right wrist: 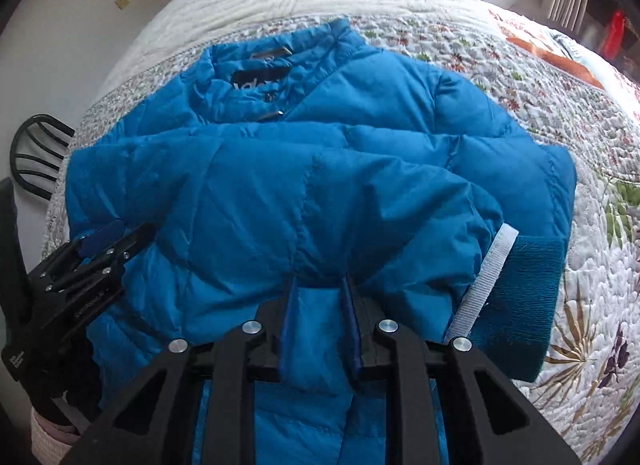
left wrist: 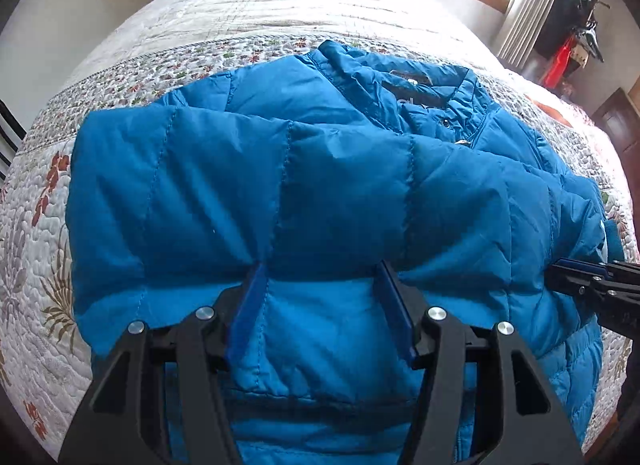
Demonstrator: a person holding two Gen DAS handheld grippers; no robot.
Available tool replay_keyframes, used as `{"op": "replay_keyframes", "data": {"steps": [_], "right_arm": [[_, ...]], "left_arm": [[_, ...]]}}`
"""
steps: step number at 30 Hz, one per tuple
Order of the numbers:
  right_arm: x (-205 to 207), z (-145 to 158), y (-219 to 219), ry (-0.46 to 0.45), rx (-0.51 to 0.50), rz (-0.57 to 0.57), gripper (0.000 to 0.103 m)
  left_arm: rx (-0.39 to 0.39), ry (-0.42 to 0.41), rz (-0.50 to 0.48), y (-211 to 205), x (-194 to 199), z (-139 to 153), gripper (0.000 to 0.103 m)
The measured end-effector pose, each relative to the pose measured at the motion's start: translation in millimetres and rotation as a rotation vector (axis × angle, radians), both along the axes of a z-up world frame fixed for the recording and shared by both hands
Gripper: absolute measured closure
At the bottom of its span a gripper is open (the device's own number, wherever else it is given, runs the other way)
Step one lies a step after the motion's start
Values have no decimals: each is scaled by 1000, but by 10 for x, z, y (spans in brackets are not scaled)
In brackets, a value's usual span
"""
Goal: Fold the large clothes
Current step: 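Release the cuff onto the jacket with the right gripper while the left gripper presses the side, then move the right gripper to the reflective-banded hem and grasp it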
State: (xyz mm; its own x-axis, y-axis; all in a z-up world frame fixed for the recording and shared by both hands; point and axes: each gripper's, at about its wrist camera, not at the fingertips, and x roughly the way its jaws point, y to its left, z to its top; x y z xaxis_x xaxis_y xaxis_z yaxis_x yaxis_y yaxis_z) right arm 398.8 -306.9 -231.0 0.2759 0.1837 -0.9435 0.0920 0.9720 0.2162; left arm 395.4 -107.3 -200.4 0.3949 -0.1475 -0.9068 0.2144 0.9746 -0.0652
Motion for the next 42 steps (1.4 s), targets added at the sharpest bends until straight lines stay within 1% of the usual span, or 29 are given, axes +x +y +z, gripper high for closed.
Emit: {"op": "replay_keyframes", "data": {"steps": [1, 5, 9, 12, 17, 18, 19, 20, 21, 22, 23, 24, 25, 27, 29, 31, 33, 34, 36, 39, 42], "right_arm": [[8, -42, -17, 6, 2, -2, 89], [8, -119, -55, 9, 22, -13, 90], [-14, -143, -39, -9, 2, -7, 90], [-30, -120, -1, -13, -17, -13, 90], [3, -69, 41, -11, -36, -10, 90], [-13, -24, 23, -19, -29, 0, 90], [-72, 64, -19, -38, -5, -8, 87], [-175, 191, -73, -77, 31, -22, 85], [-296, 320, -107, -124, 65, -27, 76], [-464, 469, -167, -172, 93, -27, 65], [-644, 596, -216, -204, 104, -24, 62], [-825, 691, -252, -218, 102, -16, 61], [-997, 757, -290, -221, 98, -13, 61], [-1341, 823, -346, -215, 94, -12, 61], [-1663, 820, -445, -202, 112, -11, 59], [-2019, 769, -528, -186, 115, -28, 55], [-2329, 689, -536, -167, 112, -50, 54], [-2466, 648, -549, -155, 116, -58, 51], [-2723, 538, -545, -128, 134, -70, 49], [-3035, 363, -493, -82, 187, -90, 49], [-3218, 239, -457, -50, 243, -106, 48]], "left_arm": [[2, 0, -8, 7, 8, -21, 46], [11, 12, -30, 3, 26, -82, 46], [9, 13, -28, 11, 45, -118, 45], [35, 2, -23, -33, 34, -135, 45], [33, 21, -18, -22, 64, -94, 45], [40, 22, -21, -17, 56, -54, 46], [58, 22, -17, -5, 36, 5, 46], [72, 8, -6, 37, -15, 108, 47], [48, -24, -4, 110, -101, 256, 45], [10, -50, -7, 201, -210, 406, 41], [-21, -73, -10, 303, -327, 545, 31], [-37, -99, -11, 420, -464, 676, 24], [-35, -117, -13, 537, -601, 774, 23], [0, -123, -14, 769, -870, 876, 21], [15, -104, -8, 996, -1121, 882, 20], [41, -66, 8, 1237, -1388, 822, 20], [78, -39, 32, 1445, -1619, 756, 20], [90, -23, 44, 1522, -1716, 715, 20], [97, 9, 71, 1693, -1945, 623, 20], [82, 76, 117, 1906, -2220, 444, 20], [-2, 143, 150, 2071, -2448, 304, 20]]}}
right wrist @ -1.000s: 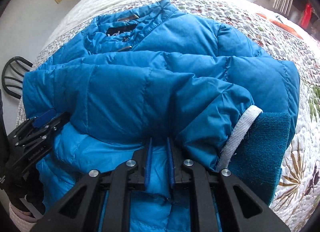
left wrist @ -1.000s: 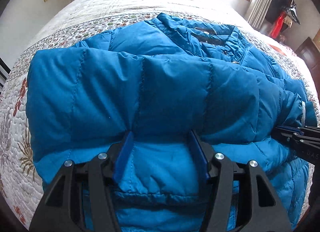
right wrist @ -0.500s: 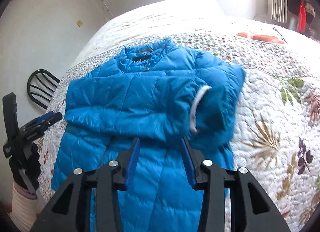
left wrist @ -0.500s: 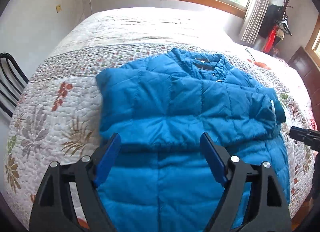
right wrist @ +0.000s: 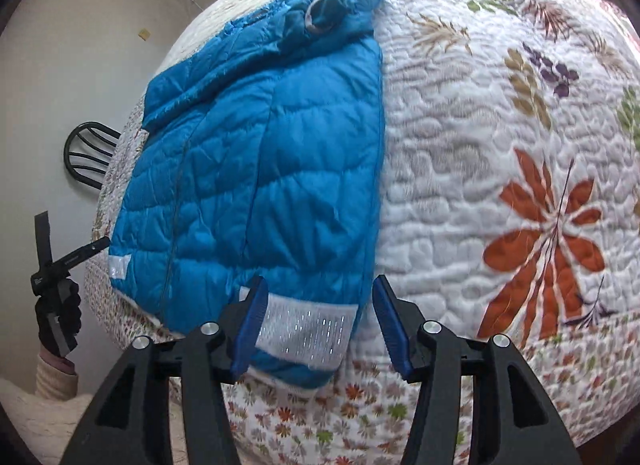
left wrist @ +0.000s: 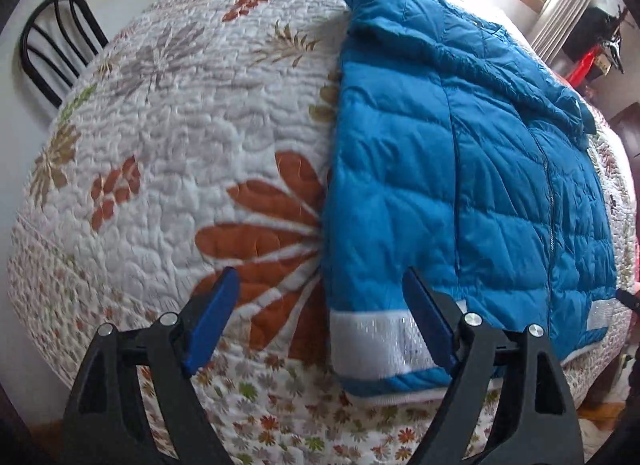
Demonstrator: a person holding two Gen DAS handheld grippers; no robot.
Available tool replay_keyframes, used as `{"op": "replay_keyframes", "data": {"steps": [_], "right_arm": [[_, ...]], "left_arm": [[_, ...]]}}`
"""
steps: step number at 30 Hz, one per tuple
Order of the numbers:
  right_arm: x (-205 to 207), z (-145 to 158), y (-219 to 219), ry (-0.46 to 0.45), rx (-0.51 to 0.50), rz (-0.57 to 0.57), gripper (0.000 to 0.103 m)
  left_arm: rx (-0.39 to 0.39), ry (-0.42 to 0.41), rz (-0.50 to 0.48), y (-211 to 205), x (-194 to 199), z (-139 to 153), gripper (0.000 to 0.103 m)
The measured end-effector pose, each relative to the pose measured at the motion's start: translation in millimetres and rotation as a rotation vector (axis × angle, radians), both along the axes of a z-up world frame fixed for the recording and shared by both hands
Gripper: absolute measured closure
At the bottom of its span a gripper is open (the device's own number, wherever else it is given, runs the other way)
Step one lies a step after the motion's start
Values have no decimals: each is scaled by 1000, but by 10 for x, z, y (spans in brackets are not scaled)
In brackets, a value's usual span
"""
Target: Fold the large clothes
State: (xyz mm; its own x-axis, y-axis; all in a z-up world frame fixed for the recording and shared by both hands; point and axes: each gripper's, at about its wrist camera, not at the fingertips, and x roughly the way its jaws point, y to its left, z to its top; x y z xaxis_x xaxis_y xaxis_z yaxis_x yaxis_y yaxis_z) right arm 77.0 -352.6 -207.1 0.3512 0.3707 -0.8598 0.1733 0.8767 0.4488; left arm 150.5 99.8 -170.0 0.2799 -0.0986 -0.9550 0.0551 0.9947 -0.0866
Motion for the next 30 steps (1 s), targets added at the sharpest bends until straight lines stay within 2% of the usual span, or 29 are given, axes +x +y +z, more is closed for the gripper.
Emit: {"op": "replay_keyframes", "data": {"steps": [4, 8, 14, 17, 18, 22, 25, 27, 30], "right_arm": [[-123, -106, 32, 5, 60, -6, 48], [-125, -229, 74, 36, 81, -6, 48], [-107, -342, 184, 36, 98, 6, 50], [-116, -359, 162, 21, 131, -4, 58], [-118, -372, 155, 16, 143, -6, 61], [-141, -410, 96, -11, 187, -21, 78], [-154, -433, 26, -16, 235, -44, 86], [-160, -399, 9, -26, 240, -40, 89], [-166, -293, 5, -51, 236, -19, 91]], "left_arm": [[-70, 21, 32, 125, -168, -101, 20], [-198, 66, 46, 165, -238, -223, 20], [-252, 96, 35, 111, -312, -337, 23], [-330, 123, 29, 85, -336, -348, 36], [-349, 135, 25, 64, -343, -364, 38], [-320, 137, 19, -27, -316, -367, 44], [-325, 140, 40, -14, -301, -367, 63], [-344, 135, 60, 30, -299, -355, 79], [-368, 108, 57, 63, -336, -285, 89]]}}
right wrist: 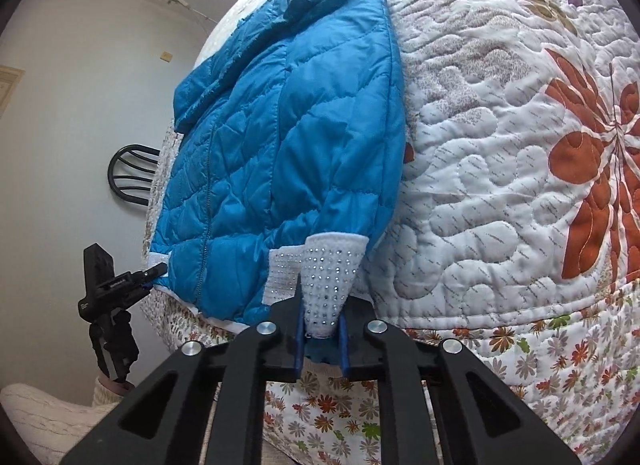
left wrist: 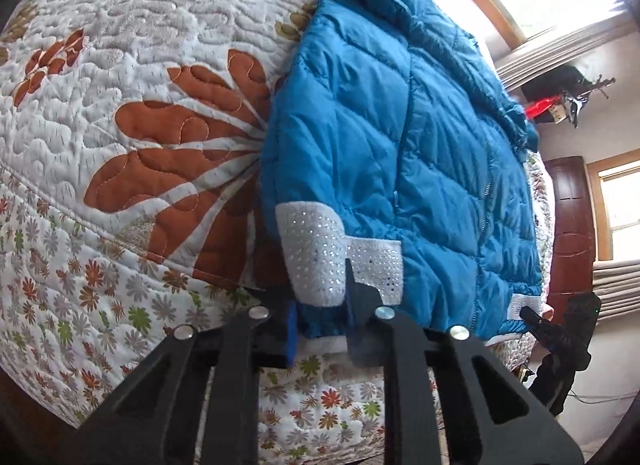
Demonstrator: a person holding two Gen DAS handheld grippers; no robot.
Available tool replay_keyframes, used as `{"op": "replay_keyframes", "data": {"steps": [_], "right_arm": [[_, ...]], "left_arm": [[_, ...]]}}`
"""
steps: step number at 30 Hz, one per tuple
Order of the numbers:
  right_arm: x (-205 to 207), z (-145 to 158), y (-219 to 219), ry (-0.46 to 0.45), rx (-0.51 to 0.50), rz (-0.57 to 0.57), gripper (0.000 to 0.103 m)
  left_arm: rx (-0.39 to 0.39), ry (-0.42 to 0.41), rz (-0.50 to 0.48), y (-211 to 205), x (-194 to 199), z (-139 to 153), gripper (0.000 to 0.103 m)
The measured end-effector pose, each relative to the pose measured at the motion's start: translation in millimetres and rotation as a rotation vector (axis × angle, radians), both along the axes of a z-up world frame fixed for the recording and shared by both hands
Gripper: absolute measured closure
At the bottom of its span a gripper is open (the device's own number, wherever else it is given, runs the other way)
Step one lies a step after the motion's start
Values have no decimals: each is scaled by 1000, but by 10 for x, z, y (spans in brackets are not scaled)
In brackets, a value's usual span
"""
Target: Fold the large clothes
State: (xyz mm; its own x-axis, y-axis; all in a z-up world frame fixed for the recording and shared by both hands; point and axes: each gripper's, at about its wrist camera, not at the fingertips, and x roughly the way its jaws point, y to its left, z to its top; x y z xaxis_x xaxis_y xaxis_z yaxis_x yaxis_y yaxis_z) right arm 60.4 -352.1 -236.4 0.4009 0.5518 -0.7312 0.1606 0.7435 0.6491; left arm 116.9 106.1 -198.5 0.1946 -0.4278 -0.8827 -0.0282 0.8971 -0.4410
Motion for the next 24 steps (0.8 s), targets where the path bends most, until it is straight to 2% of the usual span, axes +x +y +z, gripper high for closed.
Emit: {"op": "replay_keyframes", "data": {"steps": [4, 7, 10, 14, 17, 19, 21, 24], "right_arm": [[33, 56, 29, 2, -34, 24, 91], [36, 56, 33, 5, -36, 26, 91], [44, 32, 55, 14, -42, 24, 91], [69, -36, 113, 45, -54, 20, 89], [75, -100, 106, 60, -32, 10, 85], [72, -166, 79, 84, -17, -6, 76], [56, -184, 73, 78, -9, -3, 80], [16, -121, 65, 48, 16, -3, 89]], "left_arm": [[52, -45, -39, -108, -18, 101, 91], [69, -45, -47, -135, -7, 88, 91], [77, -16, -47, -121, 21, -3, 86], [48, 20, -38, -80, 70, -114, 67], [26, 25, -28, -83, 90, -155, 65], [20, 23, -17, -69, 85, -162, 69], [-6, 17, -6, -35, 70, -148, 85], [-39, -11, 15, 28, 28, -67, 92]]}}
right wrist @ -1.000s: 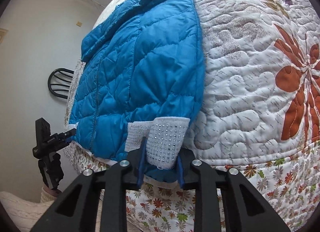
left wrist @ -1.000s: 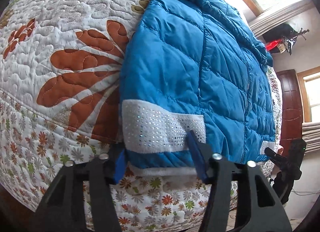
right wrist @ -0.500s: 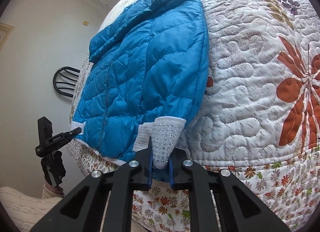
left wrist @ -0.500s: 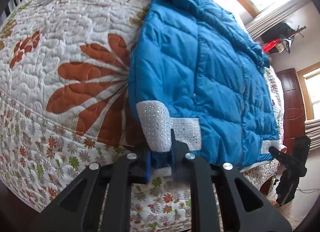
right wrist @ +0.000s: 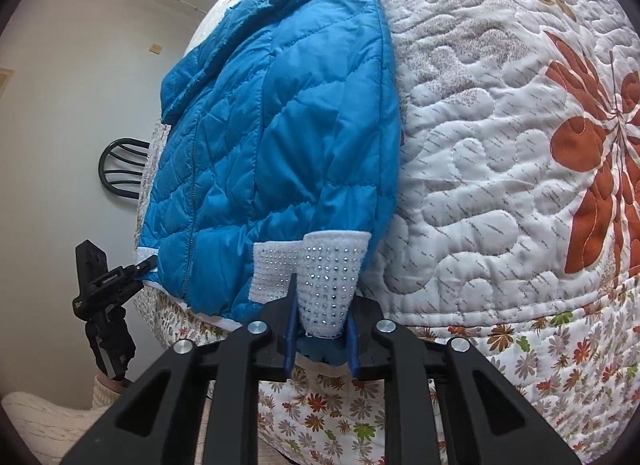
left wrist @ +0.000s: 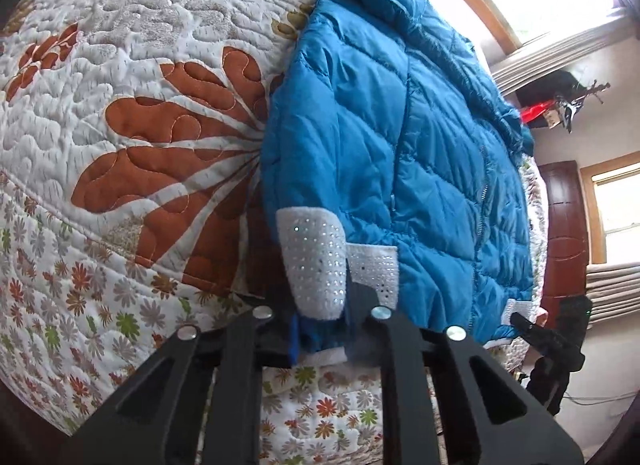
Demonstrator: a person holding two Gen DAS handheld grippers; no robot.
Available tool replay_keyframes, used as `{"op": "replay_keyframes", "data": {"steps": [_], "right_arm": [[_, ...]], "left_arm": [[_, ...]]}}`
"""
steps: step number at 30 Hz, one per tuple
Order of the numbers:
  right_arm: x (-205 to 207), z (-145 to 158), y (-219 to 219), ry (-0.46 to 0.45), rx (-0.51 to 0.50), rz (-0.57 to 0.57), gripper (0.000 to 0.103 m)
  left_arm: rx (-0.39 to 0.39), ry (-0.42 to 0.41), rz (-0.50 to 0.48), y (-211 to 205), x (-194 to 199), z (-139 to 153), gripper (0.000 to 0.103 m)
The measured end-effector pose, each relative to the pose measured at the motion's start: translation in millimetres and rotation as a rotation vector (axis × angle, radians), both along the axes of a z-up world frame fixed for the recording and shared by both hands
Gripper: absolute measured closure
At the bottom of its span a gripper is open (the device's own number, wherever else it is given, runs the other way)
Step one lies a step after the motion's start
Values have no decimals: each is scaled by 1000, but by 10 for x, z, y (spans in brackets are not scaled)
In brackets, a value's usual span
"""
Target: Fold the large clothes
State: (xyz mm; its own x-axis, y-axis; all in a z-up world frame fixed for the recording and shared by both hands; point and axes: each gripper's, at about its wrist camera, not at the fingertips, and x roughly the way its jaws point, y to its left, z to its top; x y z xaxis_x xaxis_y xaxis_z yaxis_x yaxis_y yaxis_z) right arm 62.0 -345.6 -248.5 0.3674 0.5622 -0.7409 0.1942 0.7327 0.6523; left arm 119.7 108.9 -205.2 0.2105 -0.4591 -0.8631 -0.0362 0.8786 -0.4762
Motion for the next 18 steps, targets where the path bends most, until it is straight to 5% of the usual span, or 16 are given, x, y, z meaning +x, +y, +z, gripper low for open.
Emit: {"op": "replay_keyframes", "data": {"steps": [6, 12, 15, 18], "right_arm": [[-179, 196, -63, -66, 34, 9, 93], [-338, 143, -54, -4, -5, 22, 93], [-328, 236, -135, -27, 57, -13, 93], [-202, 596, -272, -120, 91, -15, 93]], "left_arm": [[6, -73, -33, -37, -137, 244, 94], [44, -23, -85, -38, -348, 156, 94], [-6, -40, -60, -11, -296, 256, 94], [-137, -103, -38, 15, -152, 561, 94]]}}
